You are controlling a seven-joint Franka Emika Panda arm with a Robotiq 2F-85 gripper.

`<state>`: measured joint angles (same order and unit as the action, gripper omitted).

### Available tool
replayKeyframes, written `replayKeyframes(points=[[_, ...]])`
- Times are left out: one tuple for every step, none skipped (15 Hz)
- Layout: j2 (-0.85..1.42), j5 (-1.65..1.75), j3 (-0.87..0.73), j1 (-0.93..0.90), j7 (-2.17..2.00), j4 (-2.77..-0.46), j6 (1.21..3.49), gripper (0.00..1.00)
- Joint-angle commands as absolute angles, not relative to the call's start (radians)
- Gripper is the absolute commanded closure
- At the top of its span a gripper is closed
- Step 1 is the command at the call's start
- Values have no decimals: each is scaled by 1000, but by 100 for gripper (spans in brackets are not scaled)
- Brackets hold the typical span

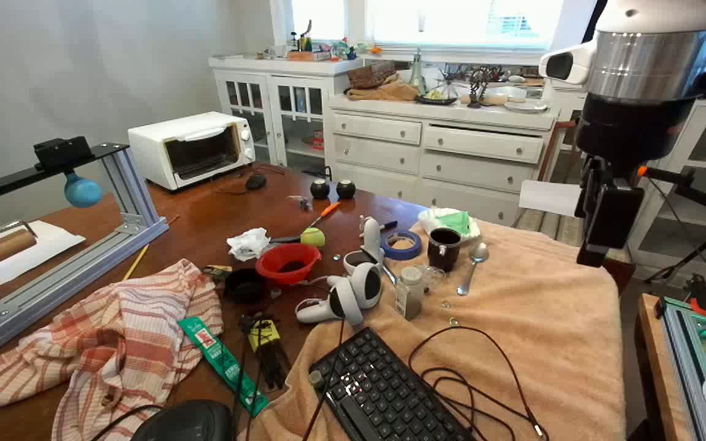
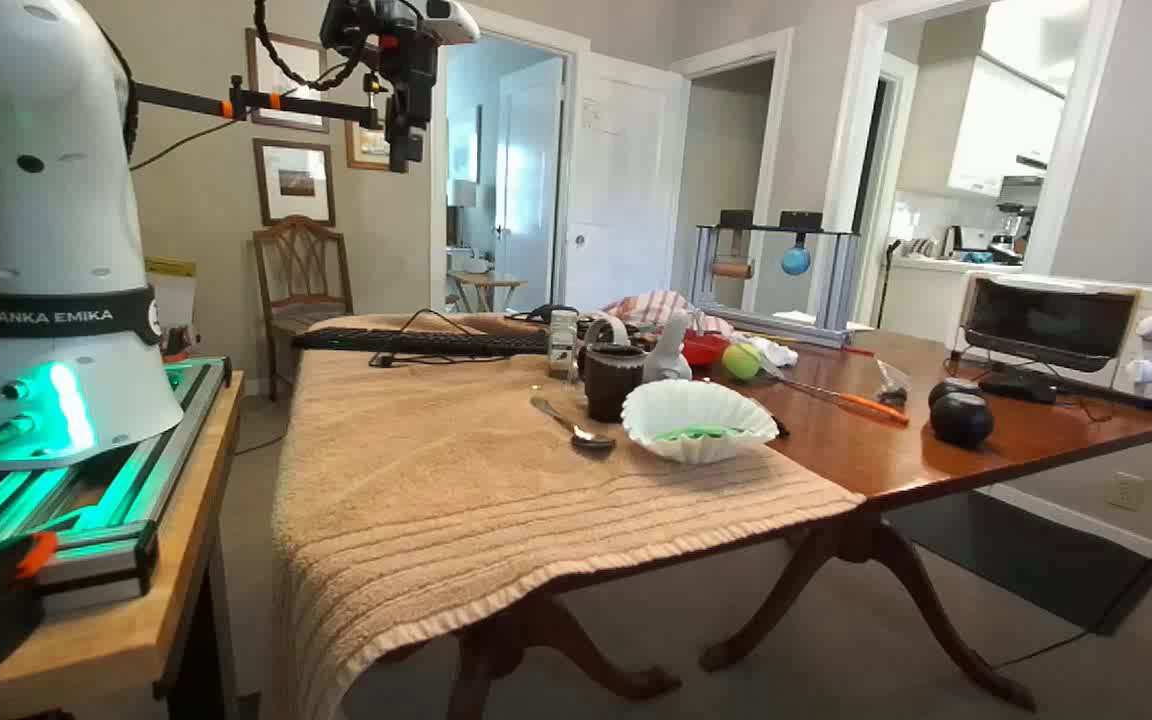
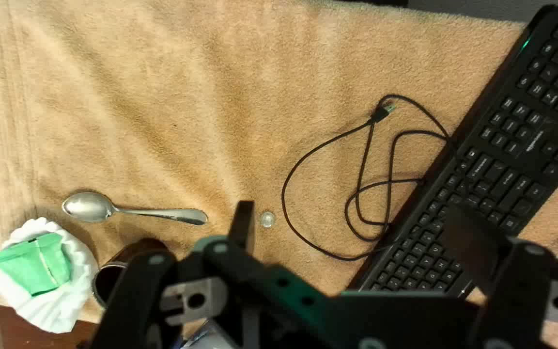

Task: Pour the contents of the orange bowl into the black cup on the right

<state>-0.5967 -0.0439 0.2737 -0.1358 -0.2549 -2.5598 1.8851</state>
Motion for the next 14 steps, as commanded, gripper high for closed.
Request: replayKeyframes(points=[[-594, -38, 263, -148, -261, -2558, 1884, 0], [-594, -38, 263, -148, -261, -2558, 1884, 0], [-594, -38, 263, -148, -261, -2558, 1884, 0], [-594, -38, 263, -148, -261, -2558, 1884, 0], [-594, -38, 263, -148, -261, -2558, 1884, 0], [-594, -38, 263, -148, -261, -2558, 1884, 0], [-590, -64, 253, -143, -277, -2548, 1893, 0], [-584, -82, 240, -128, -306, -2532, 1901, 0], [-578, -90, 226, -108, -339, -2514, 1911, 0], [-566, -97, 204, -96, -344, -2489, 1914, 0], [-553, -109, 182, -84, -350, -2466, 1919, 0], [-535, -116, 158, -66, -353, -2436, 1924, 0], [-516, -128, 132, -50, -351, -2399, 1922, 0], [-492, -146, 109, -38, -348, -2371, 1932, 0]])
